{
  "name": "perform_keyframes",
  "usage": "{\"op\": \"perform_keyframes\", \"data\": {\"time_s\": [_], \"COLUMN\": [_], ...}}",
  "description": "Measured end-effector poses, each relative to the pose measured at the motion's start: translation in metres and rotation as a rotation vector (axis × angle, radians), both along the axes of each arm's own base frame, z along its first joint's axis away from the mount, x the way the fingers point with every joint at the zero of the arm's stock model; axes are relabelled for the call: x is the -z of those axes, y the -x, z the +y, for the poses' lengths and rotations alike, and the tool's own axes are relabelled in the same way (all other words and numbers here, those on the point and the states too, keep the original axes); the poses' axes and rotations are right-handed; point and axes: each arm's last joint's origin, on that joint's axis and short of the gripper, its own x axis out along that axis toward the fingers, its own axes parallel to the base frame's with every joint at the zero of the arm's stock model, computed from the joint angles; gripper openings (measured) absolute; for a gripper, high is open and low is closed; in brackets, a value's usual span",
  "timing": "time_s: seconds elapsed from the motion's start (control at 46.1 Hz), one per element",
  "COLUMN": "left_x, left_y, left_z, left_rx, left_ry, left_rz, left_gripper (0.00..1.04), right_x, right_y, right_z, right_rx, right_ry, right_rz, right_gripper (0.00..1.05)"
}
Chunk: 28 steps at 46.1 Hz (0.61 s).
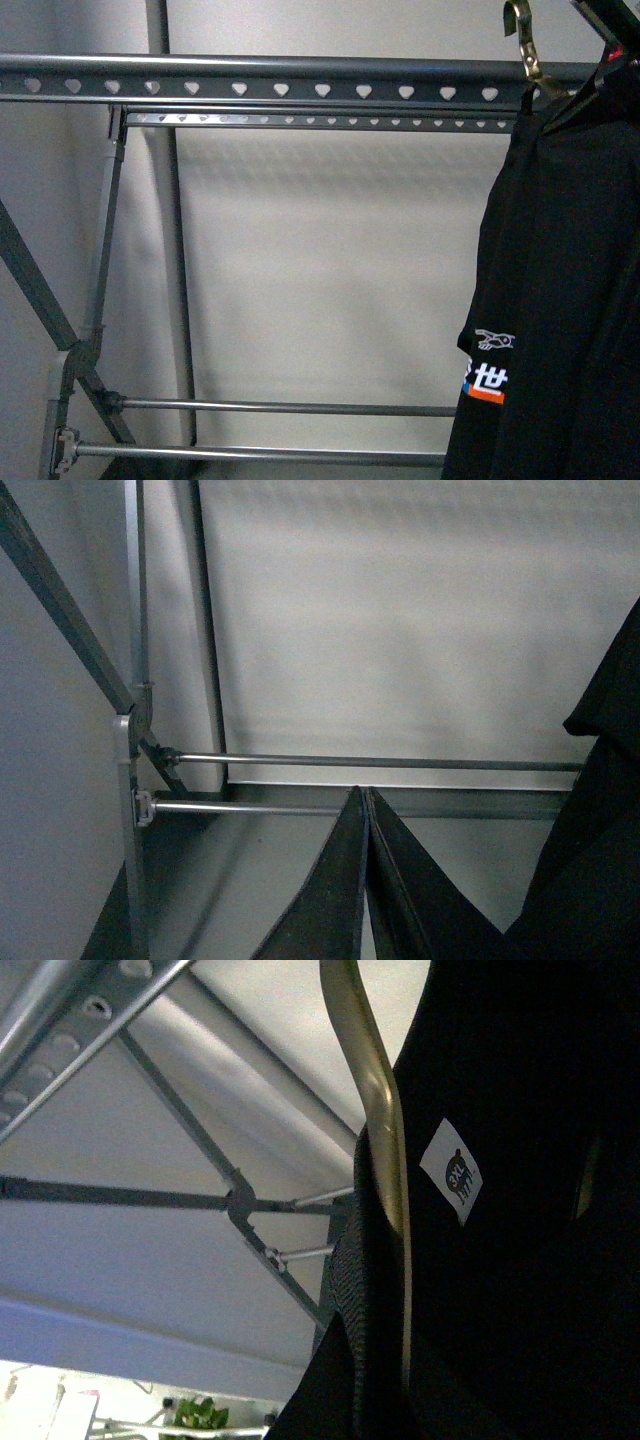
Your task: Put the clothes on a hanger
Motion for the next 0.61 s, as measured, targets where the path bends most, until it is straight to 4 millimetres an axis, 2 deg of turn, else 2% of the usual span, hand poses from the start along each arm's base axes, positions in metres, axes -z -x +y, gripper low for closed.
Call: {"op": "perform_keyframes", "data": {"time_s": [0.195, 0.607], "left_x": [0.029, 0.056], "left_y": [0.019, 0.044], "left_z": [0.012, 0.016], "left_rx": [0.013, -0.005], "left_ry": [-0.005, -0.006], "left_rz": [0.011, 0.000], "left_gripper": [0.04, 0.04], "right_x": [-0.008, 0.010], "right_y": [-0.020, -0.035], "right_z": [0.001, 0.044], "right_rx": [0.069, 0.036], "right_ry": [-0.076, -0.072], "right_rz": [0.020, 0.088], "right_gripper": [0.04, 0.04]}}
